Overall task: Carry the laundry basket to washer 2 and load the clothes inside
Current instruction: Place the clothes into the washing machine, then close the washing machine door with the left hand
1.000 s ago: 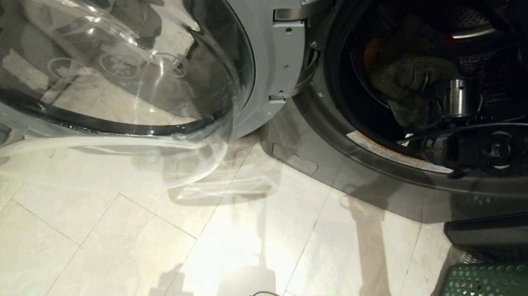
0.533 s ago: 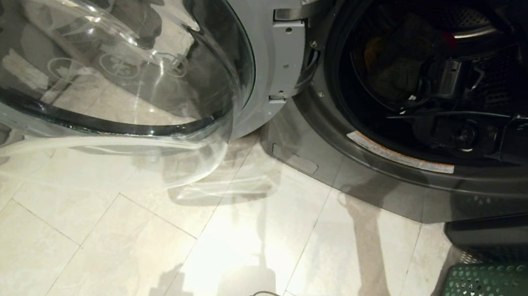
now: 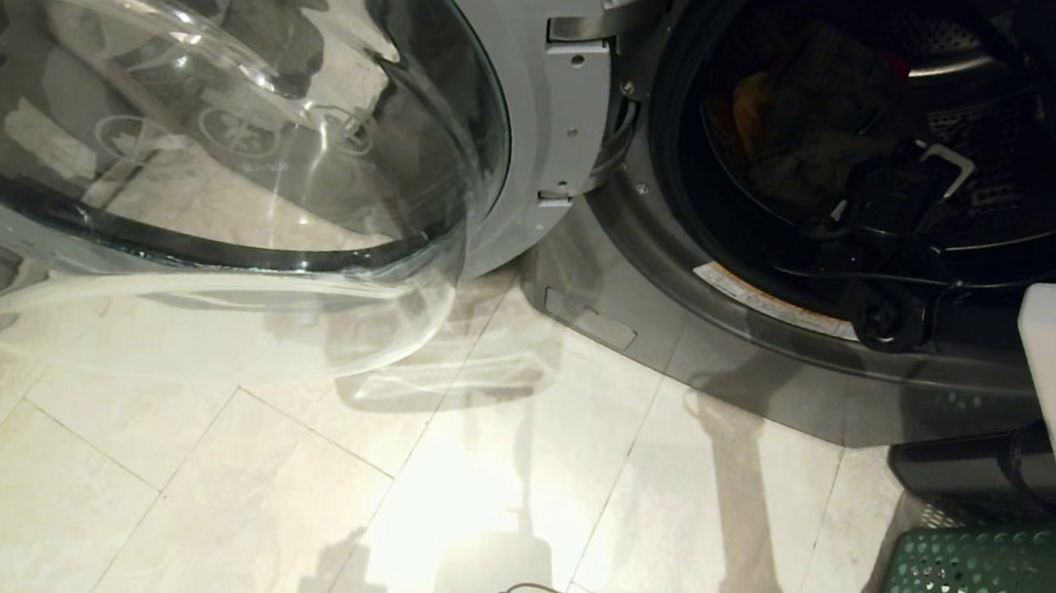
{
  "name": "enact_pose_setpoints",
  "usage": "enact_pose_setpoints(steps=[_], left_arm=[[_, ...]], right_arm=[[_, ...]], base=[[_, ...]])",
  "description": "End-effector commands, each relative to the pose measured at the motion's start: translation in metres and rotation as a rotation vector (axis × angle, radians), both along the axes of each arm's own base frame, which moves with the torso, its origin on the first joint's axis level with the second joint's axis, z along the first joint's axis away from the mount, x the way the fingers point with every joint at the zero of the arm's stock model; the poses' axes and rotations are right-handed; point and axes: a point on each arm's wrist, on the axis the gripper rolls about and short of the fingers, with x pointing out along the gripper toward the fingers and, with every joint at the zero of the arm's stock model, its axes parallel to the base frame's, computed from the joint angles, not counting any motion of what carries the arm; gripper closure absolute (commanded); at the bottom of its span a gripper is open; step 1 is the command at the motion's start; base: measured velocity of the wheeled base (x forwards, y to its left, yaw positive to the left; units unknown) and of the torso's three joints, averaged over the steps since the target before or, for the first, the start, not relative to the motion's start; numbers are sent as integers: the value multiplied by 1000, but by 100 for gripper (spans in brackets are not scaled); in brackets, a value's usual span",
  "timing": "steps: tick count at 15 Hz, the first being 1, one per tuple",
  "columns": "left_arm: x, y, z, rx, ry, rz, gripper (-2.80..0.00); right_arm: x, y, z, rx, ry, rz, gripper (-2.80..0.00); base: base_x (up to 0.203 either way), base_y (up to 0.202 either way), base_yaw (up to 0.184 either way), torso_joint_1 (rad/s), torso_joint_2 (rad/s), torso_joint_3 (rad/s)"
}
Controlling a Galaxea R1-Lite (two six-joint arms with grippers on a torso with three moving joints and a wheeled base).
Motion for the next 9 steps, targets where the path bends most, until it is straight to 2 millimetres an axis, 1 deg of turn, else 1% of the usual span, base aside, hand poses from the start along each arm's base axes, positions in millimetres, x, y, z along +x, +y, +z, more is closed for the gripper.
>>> enact_pose_setpoints(steps=[1,4,6,7,8,9], left_arm=[[0,0,0,-1,0,0,0],[0,0,0,-1,2,0,0],[0,0,0,-1,2,0,0],[0,0,0,-1,2,0,0],[0,0,0,1,2,0,0],[0,0,0,1,1,0,0]], right_arm=[[-16,-1,29,9,-37,9,0],[-50,5,77,24,-101,68,0],[-80,14,110,47,-130,119,0],[-97,21,122,64,-113,159,0],[-111,29,125,81,-65,198,0],[-118,37,117,100,-13,230,0]], base=[[0,0,0,0,0,0],[0,0,0,0,0,0],[0,0,0,0,0,0],[0,0,0,0,0,0],[0,0,0,0,0,0],[0,0,0,0,0,0]])
